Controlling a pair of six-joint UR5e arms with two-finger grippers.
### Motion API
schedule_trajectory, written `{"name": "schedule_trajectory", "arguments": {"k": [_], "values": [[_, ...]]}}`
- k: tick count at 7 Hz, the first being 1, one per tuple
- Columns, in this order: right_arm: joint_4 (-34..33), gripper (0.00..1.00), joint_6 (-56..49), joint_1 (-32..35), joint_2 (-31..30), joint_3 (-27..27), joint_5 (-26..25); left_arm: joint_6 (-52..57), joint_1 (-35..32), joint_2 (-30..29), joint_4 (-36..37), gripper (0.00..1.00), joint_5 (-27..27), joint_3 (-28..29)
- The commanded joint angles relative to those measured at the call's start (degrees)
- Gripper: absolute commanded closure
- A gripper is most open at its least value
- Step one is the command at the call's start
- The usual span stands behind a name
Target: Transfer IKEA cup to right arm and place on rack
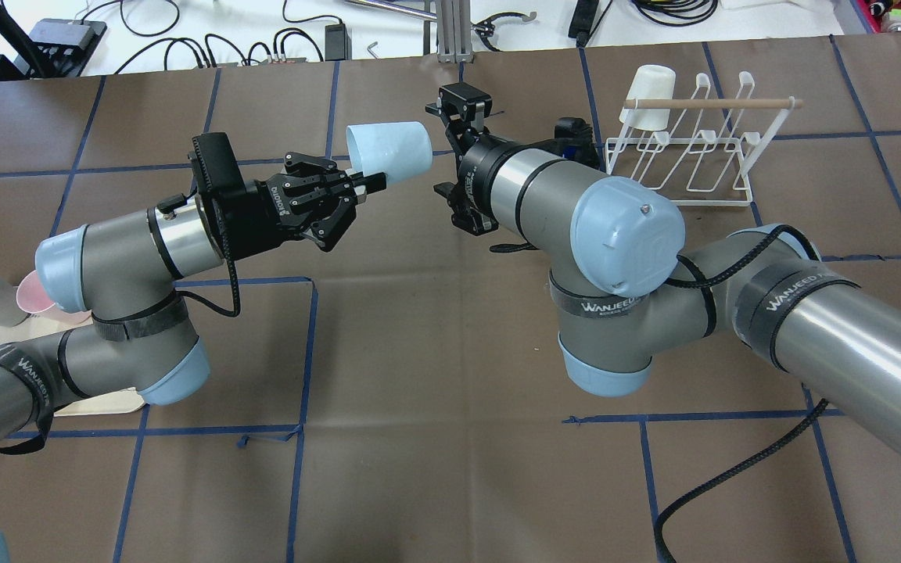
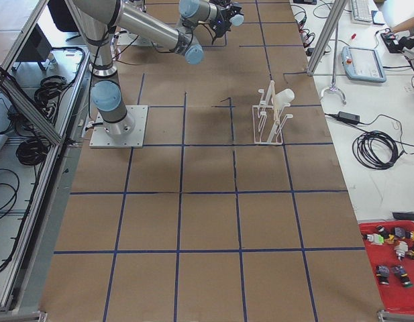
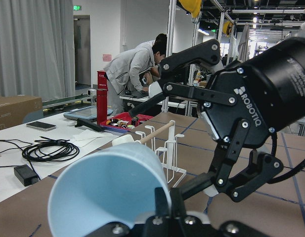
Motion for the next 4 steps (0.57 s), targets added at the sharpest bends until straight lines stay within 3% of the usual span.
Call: {"name": "schedule_trajectory", "arguments": {"k": [1,4], "values": [[0.1,0.0,0.7,1.4,2.2,-2.6,0.0,0.0,-0.1,0.0,0.0,0.97,0.1,0.0],[0.1,0.01,0.8,2.0,4.5,-4.7,0.0,0.0,-0.1,0.0,0.0,0.97,0.1,0.0]]}}
